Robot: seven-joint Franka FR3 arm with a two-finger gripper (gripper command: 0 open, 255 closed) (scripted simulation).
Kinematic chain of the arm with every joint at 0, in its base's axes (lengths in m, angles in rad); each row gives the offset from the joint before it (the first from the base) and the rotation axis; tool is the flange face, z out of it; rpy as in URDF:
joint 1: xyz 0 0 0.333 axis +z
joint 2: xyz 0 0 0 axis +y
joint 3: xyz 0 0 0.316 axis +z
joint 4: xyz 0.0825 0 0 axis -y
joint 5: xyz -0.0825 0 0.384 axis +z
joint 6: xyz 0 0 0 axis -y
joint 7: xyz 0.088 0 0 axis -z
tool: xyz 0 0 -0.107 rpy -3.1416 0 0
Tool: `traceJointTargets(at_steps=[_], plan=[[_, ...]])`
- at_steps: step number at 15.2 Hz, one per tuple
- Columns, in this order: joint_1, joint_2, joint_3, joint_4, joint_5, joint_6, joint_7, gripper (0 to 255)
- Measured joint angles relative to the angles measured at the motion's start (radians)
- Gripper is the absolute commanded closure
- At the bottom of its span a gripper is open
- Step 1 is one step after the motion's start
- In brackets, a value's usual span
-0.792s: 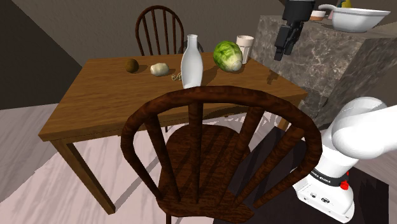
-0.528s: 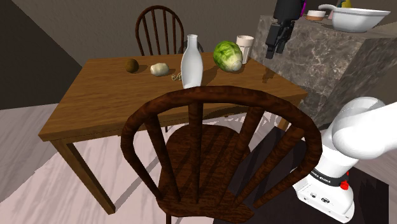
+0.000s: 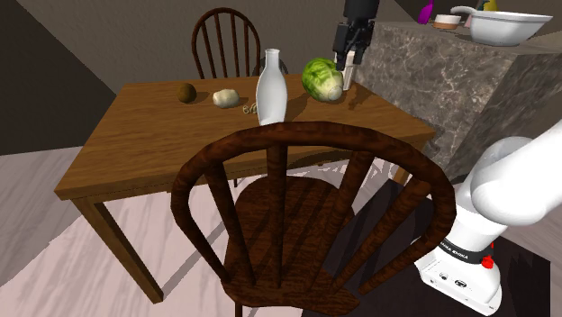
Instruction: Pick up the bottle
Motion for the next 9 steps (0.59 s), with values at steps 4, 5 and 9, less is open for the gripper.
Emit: traceJointTargets(at_steps=[4,5,9], plan=[[0.008,0.145,0.015,0.140,0.002,0.011,0.015,0],[0.009,0.189,0.017,0.181,0.001,0.015,0.015,0],[0.020,0.354,0.034,0.385,-0.002,-0.019,0.035,0]])
